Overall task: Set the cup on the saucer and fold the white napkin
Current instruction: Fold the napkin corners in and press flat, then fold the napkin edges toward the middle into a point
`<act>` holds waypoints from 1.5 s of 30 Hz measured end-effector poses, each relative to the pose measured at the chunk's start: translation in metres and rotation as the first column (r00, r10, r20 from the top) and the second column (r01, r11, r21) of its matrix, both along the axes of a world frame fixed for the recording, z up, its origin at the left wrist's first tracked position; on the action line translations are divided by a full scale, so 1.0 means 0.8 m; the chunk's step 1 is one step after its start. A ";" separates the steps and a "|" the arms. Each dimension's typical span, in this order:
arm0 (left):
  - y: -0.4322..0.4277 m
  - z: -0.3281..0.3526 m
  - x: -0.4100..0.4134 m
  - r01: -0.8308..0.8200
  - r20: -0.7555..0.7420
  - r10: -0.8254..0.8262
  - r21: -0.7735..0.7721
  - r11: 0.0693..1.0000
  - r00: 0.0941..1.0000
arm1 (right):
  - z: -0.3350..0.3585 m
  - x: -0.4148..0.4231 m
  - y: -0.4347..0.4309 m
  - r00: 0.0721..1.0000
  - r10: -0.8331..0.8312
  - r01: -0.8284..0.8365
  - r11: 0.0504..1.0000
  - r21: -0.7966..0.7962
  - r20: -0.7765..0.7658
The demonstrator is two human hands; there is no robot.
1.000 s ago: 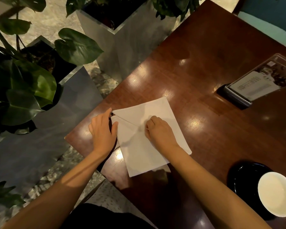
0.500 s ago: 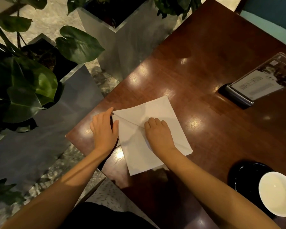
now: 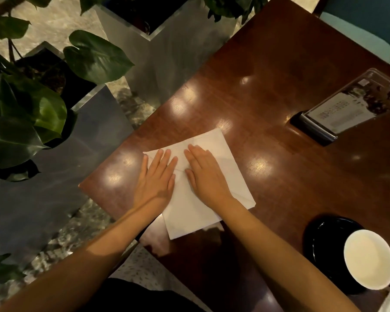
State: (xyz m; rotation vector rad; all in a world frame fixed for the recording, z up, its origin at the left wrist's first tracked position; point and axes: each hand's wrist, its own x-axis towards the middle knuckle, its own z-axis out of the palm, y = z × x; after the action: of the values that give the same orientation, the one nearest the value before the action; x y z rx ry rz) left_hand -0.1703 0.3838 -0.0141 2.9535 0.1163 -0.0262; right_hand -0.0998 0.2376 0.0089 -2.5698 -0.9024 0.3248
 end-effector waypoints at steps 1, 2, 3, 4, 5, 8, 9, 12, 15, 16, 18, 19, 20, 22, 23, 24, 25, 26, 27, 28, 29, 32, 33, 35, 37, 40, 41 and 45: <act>0.000 0.001 -0.001 -0.002 0.009 0.002 0.005 1.000 1.000 | -0.004 0.003 0.002 0.999 0.037 -0.038 0.998 -0.049 -0.013; 0.001 0.002 -0.003 -0.004 0.019 0.003 0.004 1.000 1.000 | -0.009 0.007 0.001 0.998 0.063 -0.063 0.994 -0.093 -0.005; 0.001 0.003 -0.003 -0.005 0.024 0.005 0.002 1.000 1.000 | -0.014 0.012 -0.002 0.998 0.067 -0.064 0.990 -0.123 0.017; 0.001 0.003 -0.003 -0.007 0.019 0.007 0.001 1.000 1.000 | -0.017 0.017 -0.006 0.998 0.048 -0.042 0.989 -0.141 0.036; 0.000 0.004 -0.004 -0.011 0.012 0.011 0.003 1.000 1.000 | -0.018 0.023 -0.010 0.999 0.021 -0.014 0.987 -0.158 0.043; -0.001 0.006 -0.006 -0.026 -0.001 0.026 0.011 1.000 1.000 | -0.019 0.040 -0.026 0.995 -0.038 0.055 0.977 -0.208 0.088; -0.002 0.007 -0.006 -0.028 -0.001 0.028 0.015 0.999 1.000 | -0.018 0.047 -0.034 0.993 -0.056 0.078 0.972 -0.222 0.108; -0.002 0.008 -0.007 -0.020 -0.004 0.020 0.022 1.000 1.000 | -0.014 0.068 -0.070 0.985 -0.114 0.144 0.954 -0.262 0.126; -0.001 0.012 -0.005 0.000 0.005 0.000 0.046 0.999 1.000 | -0.014 0.083 -0.113 0.969 -0.184 0.231 0.911 -0.342 0.164; -0.002 0.015 -0.004 0.010 0.016 -0.011 0.052 0.999 1.000 | -0.012 0.085 -0.126 0.953 -0.237 0.291 0.884 -0.365 0.186; -0.003 0.019 0.000 0.023 0.045 -0.025 0.040 0.999 0.999 | -0.002 0.079 -0.136 0.915 -0.353 0.401 0.843 -0.358 0.193; -0.003 0.020 0.003 0.042 0.064 -0.043 0.008 0.999 0.997 | 0.004 0.071 -0.132 0.909 -0.376 0.416 0.850 -0.324 0.183; -0.003 0.019 0.007 0.086 0.079 -0.083 -0.035 0.996 0.993 | 0.008 0.057 -0.120 0.921 -0.354 0.386 0.882 -0.271 0.161; 0.000 0.012 0.015 0.237 0.084 -0.229 -0.099 0.966 0.970 | 0.010 0.015 -0.085 0.975 -0.192 0.210 0.960 -0.188 0.109; 0.003 0.007 0.019 0.313 0.065 -0.308 -0.096 0.945 0.949 | 0.005 -0.008 -0.069 0.991 -0.107 0.121 0.976 -0.180 0.082; 0.007 0.003 0.021 0.372 0.035 -0.370 -0.069 0.926 0.928 | -0.001 -0.026 -0.058 0.996 -0.063 0.072 0.980 -0.186 0.056; 0.012 0.000 0.023 0.414 0.005 -0.414 -0.038 0.909 0.910 | -0.007 -0.039 -0.056 0.998 -0.051 0.060 0.976 -0.208 0.044; 0.015 -0.001 0.024 0.440 -0.016 -0.440 -0.021 0.898 0.898 | -0.012 -0.046 -0.062 0.997 -0.061 0.069 0.970 -0.235 0.041; 0.019 -0.001 0.024 0.451 -0.030 -0.452 -0.019 0.892 0.892 | -0.015 -0.049 -0.072 0.996 -0.073 0.082 0.963 -0.255 0.046; 0.020 0.000 0.024 0.454 -0.035 -0.454 -0.018 0.891 0.890 | -0.016 -0.052 -0.086 0.996 -0.077 0.089 0.959 -0.268 0.054; 0.021 0.002 0.023 0.454 -0.037 -0.455 -0.019 0.891 0.890 | -0.015 -0.056 -0.102 0.995 -0.078 0.091 0.956 -0.278 0.057; 0.018 0.005 0.024 0.453 -0.022 -0.453 -0.003 0.892 0.891 | -0.010 -0.066 -0.148 0.987 -0.138 0.158 0.933 -0.324 0.084; 0.017 0.005 0.023 0.452 -0.013 -0.452 0.008 0.892 0.892 | -0.008 -0.068 -0.159 0.982 -0.163 0.186 0.918 -0.349 0.096; 0.016 0.005 0.019 0.454 0.006 -0.454 0.034 0.890 0.891 | -0.007 -0.070 -0.173 0.977 -0.178 0.209 0.898 -0.386 0.114; 0.012 0.011 0.016 0.446 0.030 -0.447 0.037 0.894 0.894 | -0.008 -0.065 -0.177 0.975 -0.187 0.220 0.890 -0.400 0.120; 0.001 0.024 0.010 0.452 0.084 -0.454 0.039 0.891 0.887 | -0.006 -0.039 -0.184 0.938 -0.306 0.346 0.858 -0.381 0.162; -0.007 0.028 0.004 0.473 0.090 -0.475 0.039 0.880 0.876 | -0.004 -0.028 -0.187 0.923 -0.338 0.383 0.843 -0.377 0.182; -0.054 0.033 -0.025 0.450 0.009 -0.450 -0.032 0.892 0.893 | 0.004 0.019 -0.191 0.893 -0.387 0.451 0.790 -0.416 0.231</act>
State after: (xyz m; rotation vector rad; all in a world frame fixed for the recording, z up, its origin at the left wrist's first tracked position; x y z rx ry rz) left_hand -0.1902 0.3404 0.0123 2.8749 -0.5665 -0.0883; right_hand -0.0845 0.0845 0.0118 -3.1711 -0.2754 0.2571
